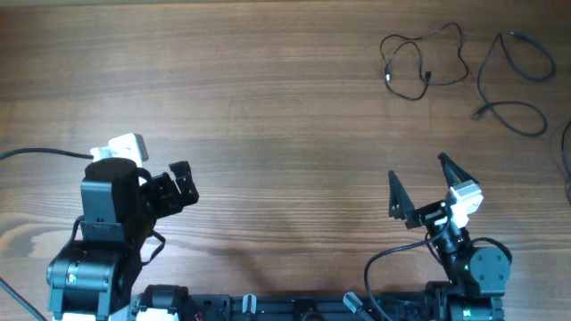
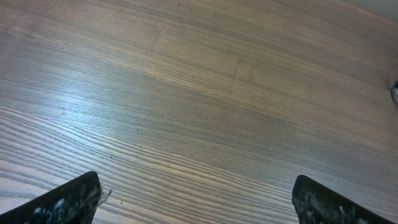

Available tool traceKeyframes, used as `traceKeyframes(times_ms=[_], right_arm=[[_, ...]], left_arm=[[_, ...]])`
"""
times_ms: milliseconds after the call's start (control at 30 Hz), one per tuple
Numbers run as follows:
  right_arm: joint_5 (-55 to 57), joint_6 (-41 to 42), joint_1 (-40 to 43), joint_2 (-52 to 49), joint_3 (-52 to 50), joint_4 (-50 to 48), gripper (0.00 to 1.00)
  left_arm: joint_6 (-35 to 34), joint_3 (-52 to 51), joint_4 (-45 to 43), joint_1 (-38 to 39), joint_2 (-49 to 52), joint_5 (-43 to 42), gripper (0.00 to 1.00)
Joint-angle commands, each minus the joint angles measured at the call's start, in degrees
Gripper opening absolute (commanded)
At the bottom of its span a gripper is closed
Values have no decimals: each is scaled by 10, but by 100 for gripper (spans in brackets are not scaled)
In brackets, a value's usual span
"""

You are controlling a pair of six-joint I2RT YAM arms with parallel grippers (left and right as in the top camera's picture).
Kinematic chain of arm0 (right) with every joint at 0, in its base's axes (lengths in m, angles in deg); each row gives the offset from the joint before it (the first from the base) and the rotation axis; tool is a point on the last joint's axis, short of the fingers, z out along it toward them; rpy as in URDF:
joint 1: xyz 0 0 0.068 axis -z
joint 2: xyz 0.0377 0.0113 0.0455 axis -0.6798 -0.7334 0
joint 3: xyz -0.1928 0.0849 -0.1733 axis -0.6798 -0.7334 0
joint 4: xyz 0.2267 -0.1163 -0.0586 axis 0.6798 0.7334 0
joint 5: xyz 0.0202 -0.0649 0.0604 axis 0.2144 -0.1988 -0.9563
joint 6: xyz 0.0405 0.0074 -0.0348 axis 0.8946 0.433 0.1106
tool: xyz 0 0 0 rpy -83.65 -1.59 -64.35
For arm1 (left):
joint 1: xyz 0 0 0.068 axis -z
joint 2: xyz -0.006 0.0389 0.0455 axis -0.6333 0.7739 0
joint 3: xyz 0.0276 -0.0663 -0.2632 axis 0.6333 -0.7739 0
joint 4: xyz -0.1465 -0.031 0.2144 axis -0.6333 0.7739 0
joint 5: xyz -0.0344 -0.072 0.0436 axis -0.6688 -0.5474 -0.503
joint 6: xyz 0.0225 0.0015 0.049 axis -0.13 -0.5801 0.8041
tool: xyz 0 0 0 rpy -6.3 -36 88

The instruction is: Untangle cables

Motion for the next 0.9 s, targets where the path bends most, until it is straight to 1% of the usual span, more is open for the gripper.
traceKeyframes(times_ms=[0, 567, 667, 800, 867], right_arm=[[-9, -4, -2, 9, -14, -6, 100], [-7, -55, 7, 9, -14, 1, 100], [-7, -78, 7, 9, -14, 11, 100], [-7, -79, 7, 9, -14, 44, 100], [-7, -89, 7, 9, -14, 46, 100]], left_arm=[[-3, 1, -1, -3, 0, 3, 100], [-3, 1, -1, -3, 0, 3, 100], [-3, 1, -1, -3, 0, 3, 100], [-3, 1, -1, -3, 0, 3, 100], [-3, 1, -1, -3, 0, 3, 100]])
